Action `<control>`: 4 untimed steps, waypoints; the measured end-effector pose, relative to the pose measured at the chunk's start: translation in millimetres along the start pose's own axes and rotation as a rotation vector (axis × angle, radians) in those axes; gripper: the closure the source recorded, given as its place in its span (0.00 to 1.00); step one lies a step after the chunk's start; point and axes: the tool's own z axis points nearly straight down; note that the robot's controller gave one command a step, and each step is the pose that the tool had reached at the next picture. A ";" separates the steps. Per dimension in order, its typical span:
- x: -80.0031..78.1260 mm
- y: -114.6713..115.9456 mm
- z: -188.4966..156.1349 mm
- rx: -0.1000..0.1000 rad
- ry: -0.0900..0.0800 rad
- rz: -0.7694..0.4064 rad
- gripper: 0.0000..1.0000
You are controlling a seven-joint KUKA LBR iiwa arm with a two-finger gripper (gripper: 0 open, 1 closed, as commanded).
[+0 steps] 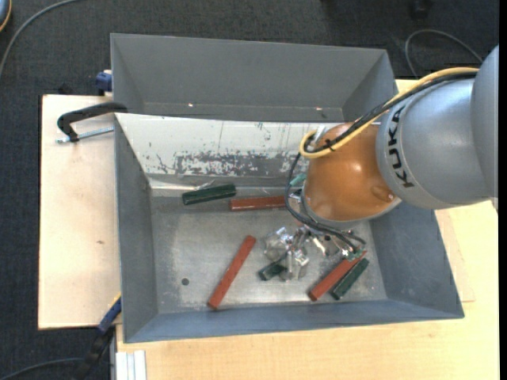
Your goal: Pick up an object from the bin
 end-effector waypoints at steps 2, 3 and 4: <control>-8.7 -6.1 -180.6 0.001 -0.002 0.015 0.00; -20.6 -29.6 -7.6 -0.004 0.007 -0.235 0.00; -22.2 -30.3 -11.3 -0.001 0.001 -0.234 1.00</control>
Offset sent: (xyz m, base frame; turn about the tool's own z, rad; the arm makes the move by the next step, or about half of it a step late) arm 0.0086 -0.0021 0.1793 0.0141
